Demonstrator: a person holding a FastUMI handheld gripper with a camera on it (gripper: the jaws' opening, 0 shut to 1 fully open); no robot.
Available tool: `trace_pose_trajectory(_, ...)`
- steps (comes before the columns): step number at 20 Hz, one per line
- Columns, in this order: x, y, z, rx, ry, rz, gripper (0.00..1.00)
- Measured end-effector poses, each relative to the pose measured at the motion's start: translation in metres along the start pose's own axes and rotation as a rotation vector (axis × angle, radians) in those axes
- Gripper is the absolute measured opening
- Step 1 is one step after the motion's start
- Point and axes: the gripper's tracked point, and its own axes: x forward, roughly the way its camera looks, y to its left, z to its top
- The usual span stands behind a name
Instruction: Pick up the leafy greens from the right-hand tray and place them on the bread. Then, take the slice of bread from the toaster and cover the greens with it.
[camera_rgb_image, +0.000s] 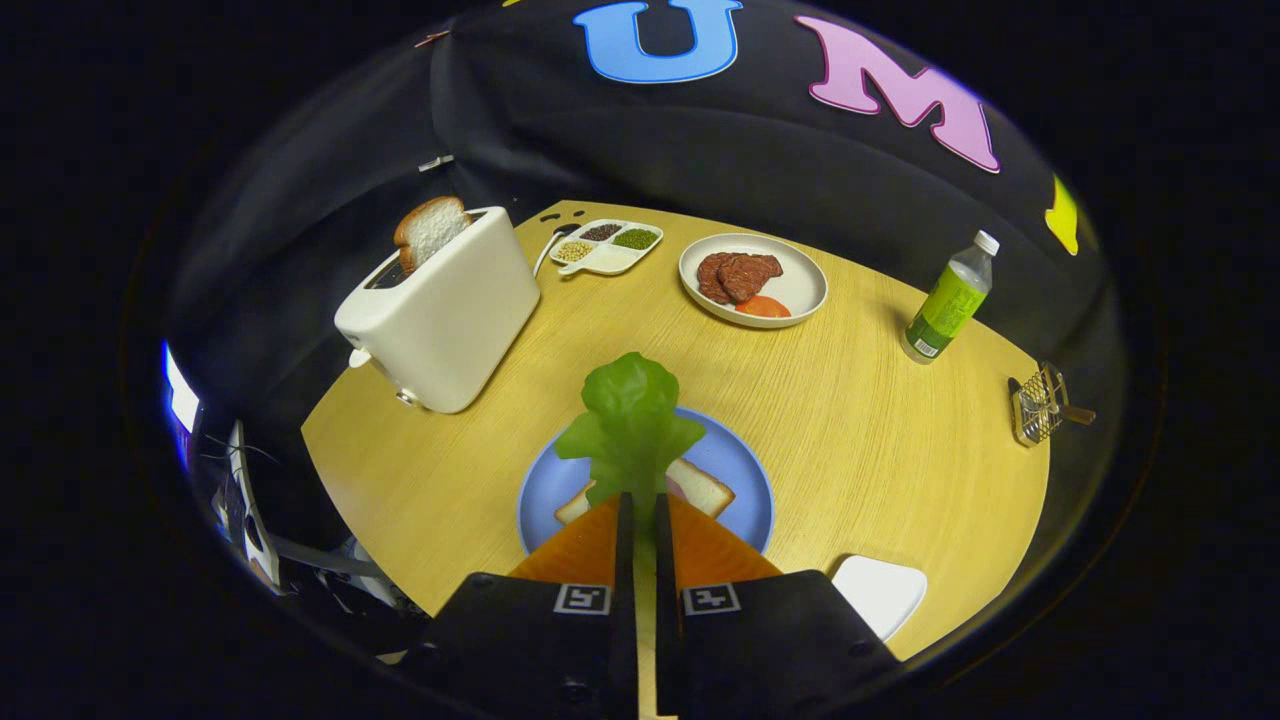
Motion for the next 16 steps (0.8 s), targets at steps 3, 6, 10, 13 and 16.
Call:
trace_pose_trajectory(3, 0.004, -0.004, 0.005, 0.020, -0.016, -0.012, 0.33)
trace_pose_trajectory(6, -0.001, -0.008, 0.013, 0.040, -0.053, -0.018, 0.55)
trace_pose_trajectory(10, -0.010, -0.009, 0.026, 0.049, -0.086, -0.031, 0.58)
trace_pose_trajectory(13, -0.029, -0.003, 0.064, 0.011, -0.175, -0.050, 0.61)
trace_pose_trajectory(16, -0.049, 0.023, 0.122, -0.027, -0.291, -0.026, 0.69)
